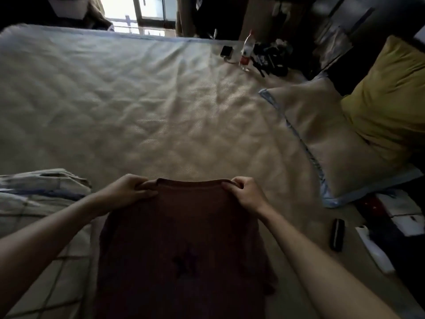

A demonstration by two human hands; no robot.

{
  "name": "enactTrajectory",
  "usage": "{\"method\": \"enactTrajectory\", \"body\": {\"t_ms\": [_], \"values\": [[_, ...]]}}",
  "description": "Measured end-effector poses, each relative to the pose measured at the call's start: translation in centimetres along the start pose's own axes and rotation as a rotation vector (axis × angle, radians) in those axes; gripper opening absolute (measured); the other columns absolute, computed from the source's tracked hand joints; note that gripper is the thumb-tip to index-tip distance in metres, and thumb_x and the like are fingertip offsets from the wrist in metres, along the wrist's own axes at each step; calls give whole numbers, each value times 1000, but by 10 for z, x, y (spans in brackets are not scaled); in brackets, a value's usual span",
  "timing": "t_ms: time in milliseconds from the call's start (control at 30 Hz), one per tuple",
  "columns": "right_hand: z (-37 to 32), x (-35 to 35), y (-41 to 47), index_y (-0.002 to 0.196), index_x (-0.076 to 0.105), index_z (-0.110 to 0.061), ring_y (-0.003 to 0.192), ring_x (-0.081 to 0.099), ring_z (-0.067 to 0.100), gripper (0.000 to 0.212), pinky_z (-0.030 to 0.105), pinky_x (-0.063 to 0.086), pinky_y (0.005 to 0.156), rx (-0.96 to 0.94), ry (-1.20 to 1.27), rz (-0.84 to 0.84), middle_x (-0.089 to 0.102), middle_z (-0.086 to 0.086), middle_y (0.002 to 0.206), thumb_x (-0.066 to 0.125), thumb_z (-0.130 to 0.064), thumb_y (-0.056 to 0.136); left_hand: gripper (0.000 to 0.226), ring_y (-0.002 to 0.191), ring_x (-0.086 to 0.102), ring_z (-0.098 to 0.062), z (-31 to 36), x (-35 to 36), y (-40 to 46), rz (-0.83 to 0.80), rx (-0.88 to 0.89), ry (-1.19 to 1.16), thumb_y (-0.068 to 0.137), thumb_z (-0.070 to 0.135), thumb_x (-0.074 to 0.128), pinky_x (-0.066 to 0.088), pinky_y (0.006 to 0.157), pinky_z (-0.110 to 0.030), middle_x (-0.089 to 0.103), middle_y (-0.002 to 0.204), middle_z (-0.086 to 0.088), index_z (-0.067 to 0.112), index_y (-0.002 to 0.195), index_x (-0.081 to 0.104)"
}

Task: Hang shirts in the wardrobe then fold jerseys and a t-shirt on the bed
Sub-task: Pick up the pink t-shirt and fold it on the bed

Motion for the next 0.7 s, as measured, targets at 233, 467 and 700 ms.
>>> {"method": "enactTrajectory", "body": {"t_ms": [233,467,700], "values": [[85,98,130,66,56,-22,74,59,20,37,31,38,65,45,-172,70,58,-7,65,60,-44,95,32,54,43,-7,-126,23,119,227,-86,40,95,29,66,32,50,-28,49,55,11,10,69,65],[95,127,224,82,58,-16,93,64,36,35,38,45,72,-11,-338,144,70,16,95,50,-45,100,45,61,46,-21,-154,6,205,379,-15,247,97,32,63,35,59,-37,47,55,2,14,58,49],[67,114,316,70,53,-13,90,64,31,53,33,39,68,-63,-472,208,64,11,84,52,-60,93,31,88,63,-37,-135,-35,273,556,27,525,99,45,54,44,73,-39,60,87,-14,21,80,50]]}}
Point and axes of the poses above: each hand's wrist, its own y-axis towards the middle knuckle, its own x-axis out of the palm, z = x × y, the point moved 3 cm from there along y, towards the middle knuckle
